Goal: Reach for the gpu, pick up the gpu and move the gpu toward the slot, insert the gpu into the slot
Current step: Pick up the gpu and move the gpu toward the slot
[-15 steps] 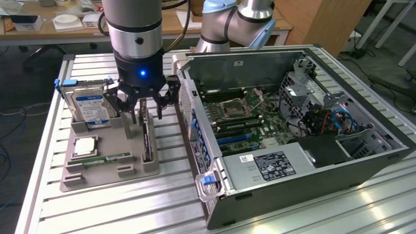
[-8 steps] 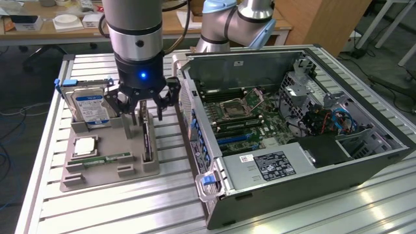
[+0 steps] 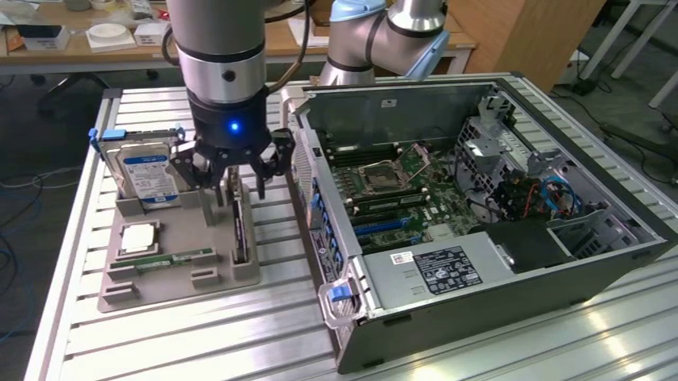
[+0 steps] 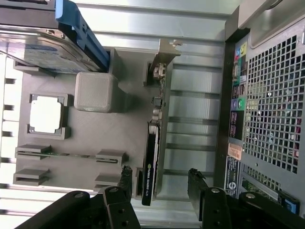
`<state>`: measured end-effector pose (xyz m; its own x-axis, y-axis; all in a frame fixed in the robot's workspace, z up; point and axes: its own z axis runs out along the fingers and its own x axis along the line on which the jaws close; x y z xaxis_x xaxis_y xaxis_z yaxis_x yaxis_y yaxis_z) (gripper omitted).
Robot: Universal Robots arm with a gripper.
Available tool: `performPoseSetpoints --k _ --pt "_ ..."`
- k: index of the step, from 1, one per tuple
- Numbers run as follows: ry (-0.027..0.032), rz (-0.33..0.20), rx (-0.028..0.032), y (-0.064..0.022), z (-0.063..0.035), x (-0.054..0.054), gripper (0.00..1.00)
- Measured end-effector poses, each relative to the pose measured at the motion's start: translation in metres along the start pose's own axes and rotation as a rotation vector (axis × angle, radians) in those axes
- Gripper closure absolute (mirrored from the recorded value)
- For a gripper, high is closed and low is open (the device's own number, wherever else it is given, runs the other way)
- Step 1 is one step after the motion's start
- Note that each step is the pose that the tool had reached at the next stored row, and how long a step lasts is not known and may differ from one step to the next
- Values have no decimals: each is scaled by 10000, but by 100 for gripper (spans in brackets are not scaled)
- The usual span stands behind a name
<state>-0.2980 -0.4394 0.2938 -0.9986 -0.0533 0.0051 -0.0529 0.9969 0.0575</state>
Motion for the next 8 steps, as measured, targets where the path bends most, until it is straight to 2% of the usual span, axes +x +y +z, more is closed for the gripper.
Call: performPoseSetpoints --k 8 --pt "0 -5 0 -34 39 0 41"
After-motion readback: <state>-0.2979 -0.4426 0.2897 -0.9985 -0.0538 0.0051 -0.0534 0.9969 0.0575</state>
